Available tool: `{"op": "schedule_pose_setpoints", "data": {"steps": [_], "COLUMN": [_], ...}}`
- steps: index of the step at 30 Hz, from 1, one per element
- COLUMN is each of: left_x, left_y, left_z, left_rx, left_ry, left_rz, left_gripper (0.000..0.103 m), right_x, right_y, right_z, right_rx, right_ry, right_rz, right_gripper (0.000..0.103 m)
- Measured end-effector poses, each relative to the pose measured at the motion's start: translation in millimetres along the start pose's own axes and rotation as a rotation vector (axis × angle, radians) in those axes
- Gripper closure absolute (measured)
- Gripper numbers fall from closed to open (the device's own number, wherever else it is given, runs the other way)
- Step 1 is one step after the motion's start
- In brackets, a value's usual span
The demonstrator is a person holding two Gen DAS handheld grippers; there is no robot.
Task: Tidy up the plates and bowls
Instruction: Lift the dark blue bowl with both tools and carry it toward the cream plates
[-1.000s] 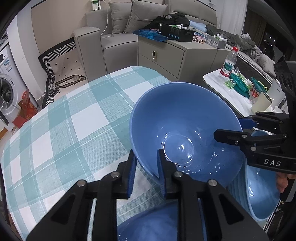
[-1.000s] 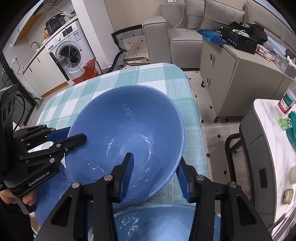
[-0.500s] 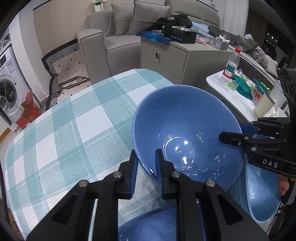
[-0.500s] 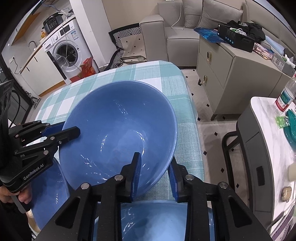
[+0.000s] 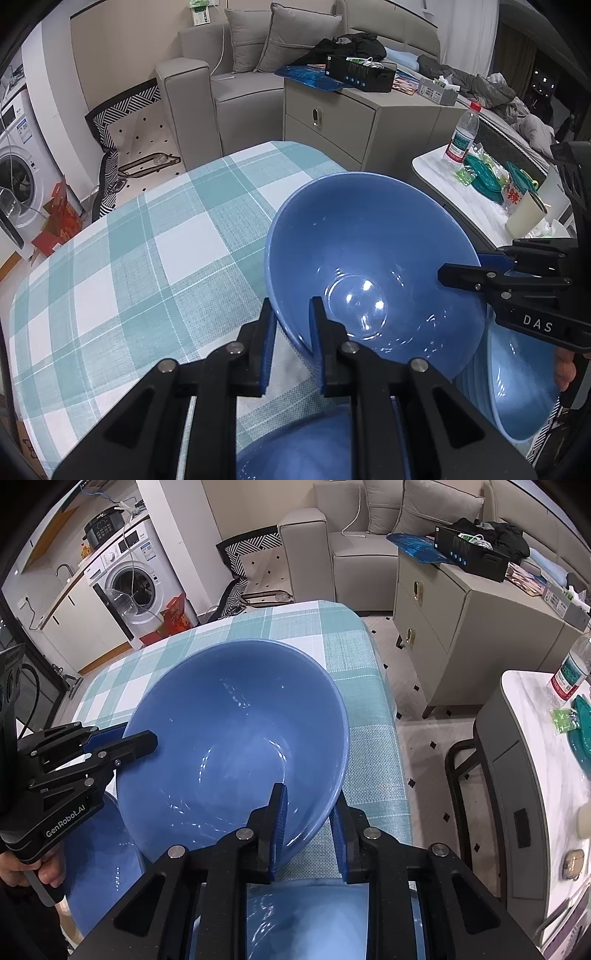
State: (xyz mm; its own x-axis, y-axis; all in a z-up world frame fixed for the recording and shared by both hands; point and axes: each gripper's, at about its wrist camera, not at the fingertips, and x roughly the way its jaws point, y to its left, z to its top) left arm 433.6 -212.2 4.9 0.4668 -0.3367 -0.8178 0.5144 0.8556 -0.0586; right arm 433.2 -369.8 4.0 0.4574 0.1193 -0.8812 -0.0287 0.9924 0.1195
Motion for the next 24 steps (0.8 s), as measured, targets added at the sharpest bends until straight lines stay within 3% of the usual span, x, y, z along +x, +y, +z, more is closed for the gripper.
{"op": "schedule_pose_setpoints", "data": {"steps": [24], "left_x": [-58], "left_y": [-4], "left_z": [1], "left_rx": [0.001], "left_ry": [-0.094], "left_rz": [0.003], "left_gripper": [0.088], "right_x": [-54], "right_y": [19], "right_z": [-4], "right_rx": [-0.030], "right_ry": [-0.069], "right_rz": [-0.008], "right_gripper": [0.080]}}
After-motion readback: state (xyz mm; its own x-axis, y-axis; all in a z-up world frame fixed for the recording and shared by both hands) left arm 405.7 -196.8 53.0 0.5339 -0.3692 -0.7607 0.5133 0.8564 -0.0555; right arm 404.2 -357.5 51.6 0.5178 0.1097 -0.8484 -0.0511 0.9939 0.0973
